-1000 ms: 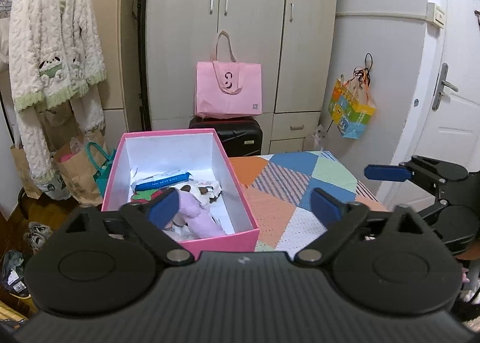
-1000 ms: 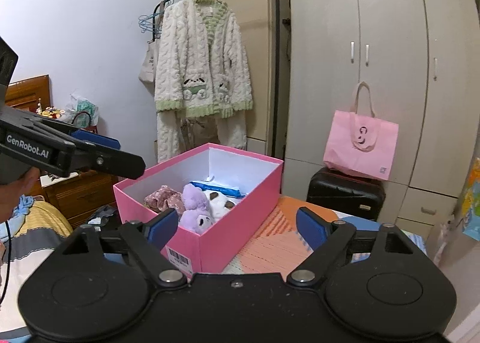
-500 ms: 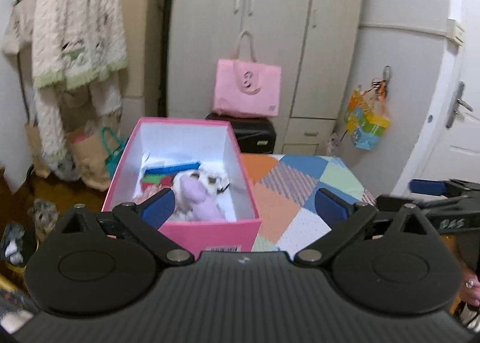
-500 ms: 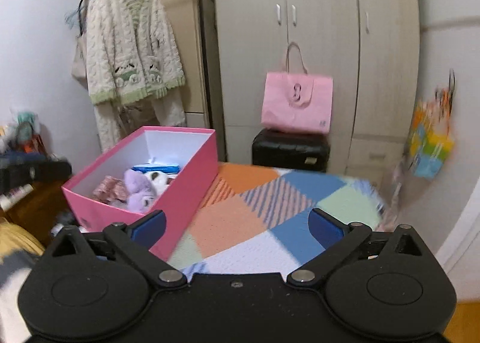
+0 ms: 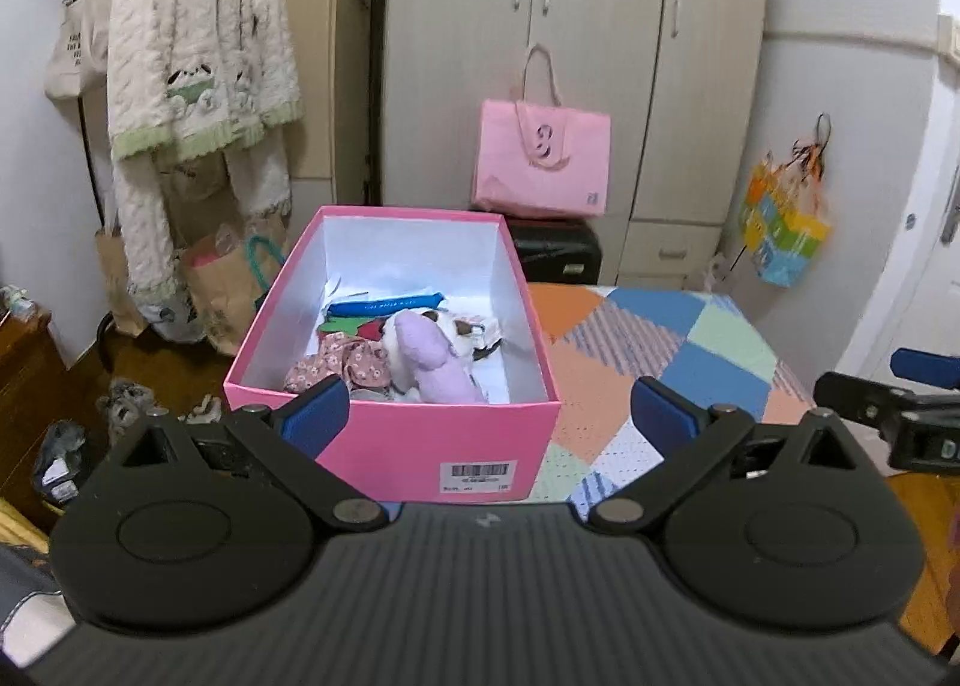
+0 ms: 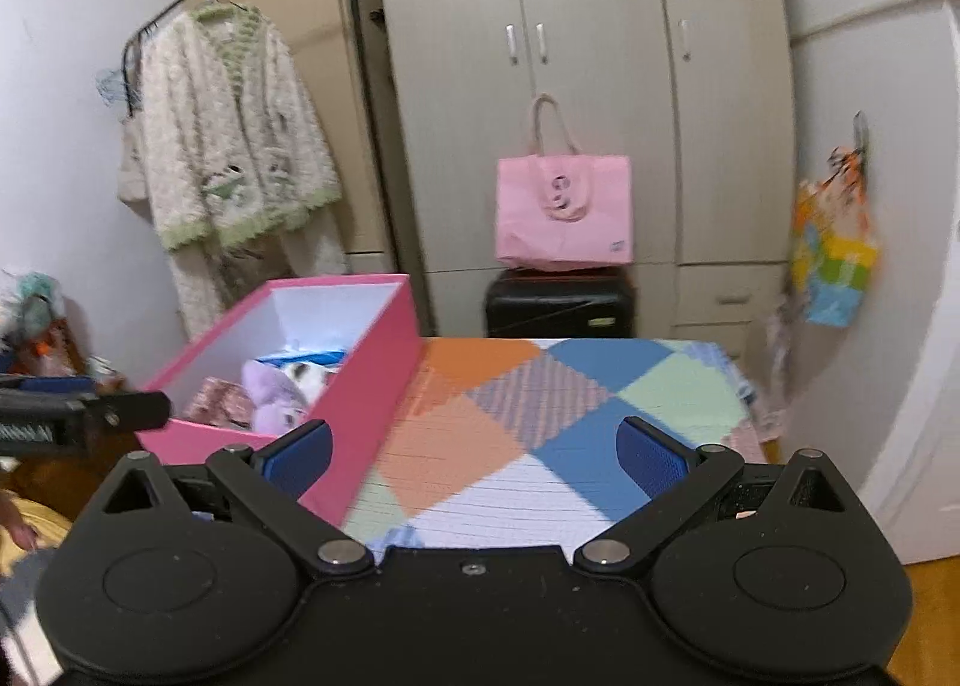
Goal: Organize soft objects
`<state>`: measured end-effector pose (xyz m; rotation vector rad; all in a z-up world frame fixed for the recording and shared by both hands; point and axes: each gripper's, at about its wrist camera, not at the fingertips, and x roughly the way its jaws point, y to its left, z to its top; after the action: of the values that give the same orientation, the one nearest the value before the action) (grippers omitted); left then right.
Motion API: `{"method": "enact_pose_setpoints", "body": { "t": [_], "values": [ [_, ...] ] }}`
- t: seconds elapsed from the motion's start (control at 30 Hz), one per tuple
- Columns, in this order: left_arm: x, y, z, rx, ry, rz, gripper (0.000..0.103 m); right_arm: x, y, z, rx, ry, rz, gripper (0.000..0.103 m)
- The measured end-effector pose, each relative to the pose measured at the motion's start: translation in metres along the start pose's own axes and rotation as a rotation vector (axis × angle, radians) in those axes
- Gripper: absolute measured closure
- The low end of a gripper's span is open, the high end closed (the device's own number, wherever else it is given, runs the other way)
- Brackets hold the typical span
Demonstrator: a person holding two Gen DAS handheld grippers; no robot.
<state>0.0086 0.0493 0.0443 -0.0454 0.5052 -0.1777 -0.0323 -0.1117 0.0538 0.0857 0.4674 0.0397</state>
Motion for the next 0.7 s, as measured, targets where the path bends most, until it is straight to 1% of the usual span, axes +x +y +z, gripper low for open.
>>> {"method": "enact_pose_setpoints", "body": {
  "t": [0.03,0.1,0.17,0.23,0.27,0.37,0.4,0.6,0.7],
  "values": [
    [-0.003,-0.003,-0.004,0.028,-0.015,-0.007,0.001,-0.002,0.002,-0.001,-0.008,-0.003,-0.013,0.001],
    [-0.008,-0.008,-0.010,0.054,-0.007,0.001,0.001,-0.007,0.004,-0.004,-0.013,-0.002,-0.022,0.001],
    [-0.013,-0.011,-0.014,0.040,-0.008,0.004,0.001,-0.013,0.005,-0.006,-0.014,-0.004,-0.034,0.001],
    [-0.017,-0.016,-0.016,0.051,-0.009,-0.002,0.001,-0.019,0.006,-0.007,-0.019,-0.010,-0.051,0.001],
    [-0.019,-0.019,-0.017,0.066,-0.014,0.010,0.001,-0.022,0.007,-0.008,-0.021,-0.013,-0.054,0.001],
    [-0.024,-0.030,-0.021,0.113,-0.048,0.093,0.001,-0.030,0.008,-0.011,-0.029,-0.025,-0.055,0.001],
    [-0.024,-0.031,-0.022,0.120,-0.051,0.107,0.001,-0.031,0.009,-0.013,-0.031,-0.031,-0.057,0.001],
    [-0.021,-0.032,-0.026,0.099,-0.033,0.112,0.001,-0.037,0.007,-0.017,-0.031,-0.042,-0.067,0.001],
    [-0.021,-0.033,-0.028,0.092,-0.030,0.117,0.001,-0.039,0.006,-0.018,-0.033,-0.044,-0.086,0.001]
  ]
}}
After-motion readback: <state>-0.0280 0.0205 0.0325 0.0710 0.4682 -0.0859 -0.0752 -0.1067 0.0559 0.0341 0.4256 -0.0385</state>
